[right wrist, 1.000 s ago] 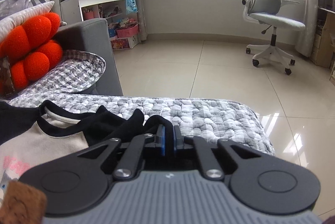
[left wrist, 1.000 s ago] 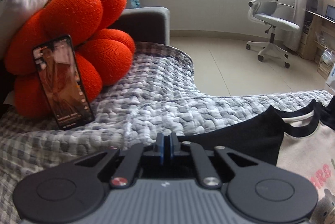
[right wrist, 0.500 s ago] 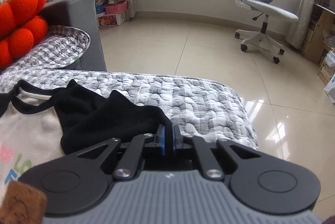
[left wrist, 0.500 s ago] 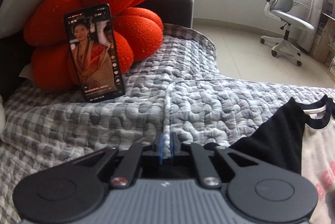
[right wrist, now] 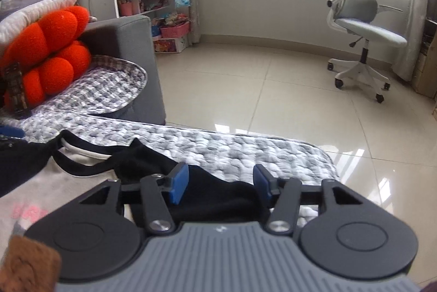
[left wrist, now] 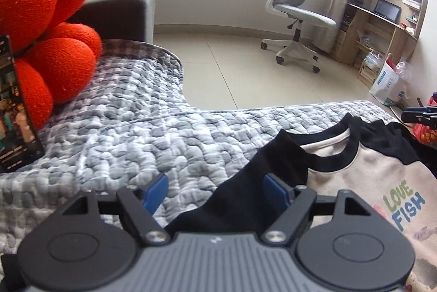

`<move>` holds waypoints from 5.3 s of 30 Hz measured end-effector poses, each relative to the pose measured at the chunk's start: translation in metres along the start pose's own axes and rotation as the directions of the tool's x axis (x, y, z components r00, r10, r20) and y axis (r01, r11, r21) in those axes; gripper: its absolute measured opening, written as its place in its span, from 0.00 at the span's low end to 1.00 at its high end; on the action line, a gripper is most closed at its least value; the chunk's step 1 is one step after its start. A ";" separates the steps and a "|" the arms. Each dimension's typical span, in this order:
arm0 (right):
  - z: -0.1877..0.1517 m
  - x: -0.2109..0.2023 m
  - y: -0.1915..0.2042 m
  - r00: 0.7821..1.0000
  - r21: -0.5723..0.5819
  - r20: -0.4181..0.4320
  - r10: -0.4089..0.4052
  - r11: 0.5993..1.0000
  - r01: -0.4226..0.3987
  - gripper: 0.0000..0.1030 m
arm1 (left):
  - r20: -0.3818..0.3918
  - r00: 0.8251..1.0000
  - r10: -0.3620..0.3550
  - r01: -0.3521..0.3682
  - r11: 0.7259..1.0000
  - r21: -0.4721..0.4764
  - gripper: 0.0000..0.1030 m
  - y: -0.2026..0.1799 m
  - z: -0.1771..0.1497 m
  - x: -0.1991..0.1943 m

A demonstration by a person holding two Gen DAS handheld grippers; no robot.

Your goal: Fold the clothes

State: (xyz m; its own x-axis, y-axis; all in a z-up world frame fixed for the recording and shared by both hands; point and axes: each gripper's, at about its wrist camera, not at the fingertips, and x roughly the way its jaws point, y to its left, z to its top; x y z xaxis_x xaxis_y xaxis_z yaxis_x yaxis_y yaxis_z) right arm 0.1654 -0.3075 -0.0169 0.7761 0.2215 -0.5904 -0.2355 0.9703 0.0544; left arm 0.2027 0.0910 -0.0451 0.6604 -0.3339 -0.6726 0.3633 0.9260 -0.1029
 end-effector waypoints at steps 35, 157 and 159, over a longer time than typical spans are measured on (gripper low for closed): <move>0.015 0.043 0.094 0.989 -0.195 0.150 -0.002 0.980 0.031 0.03 | 0.271 0.904 0.331 -0.334 0.942 -0.039 0.03 -0.007 -0.004 -0.043; -0.118 -0.156 0.064 0.992 0.225 -0.045 -0.118 0.966 0.125 0.53 | -0.041 0.994 -0.105 0.091 0.963 -0.254 0.69 -0.145 -0.112 -0.156; -0.118 -0.150 0.069 0.994 0.236 -0.066 -0.082 0.967 0.096 0.53 | -0.039 0.991 -0.128 0.116 0.967 -0.226 0.70 -0.158 -0.110 -0.154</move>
State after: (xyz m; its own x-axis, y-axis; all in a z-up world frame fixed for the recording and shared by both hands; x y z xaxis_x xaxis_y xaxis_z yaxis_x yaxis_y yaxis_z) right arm -0.0367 -0.2850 -0.0197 0.7527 0.1339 -0.6446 -0.0153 0.9824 0.1861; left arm -0.0290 0.0152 -0.0057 0.5820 -0.4429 -0.6820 0.2795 0.8965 -0.3436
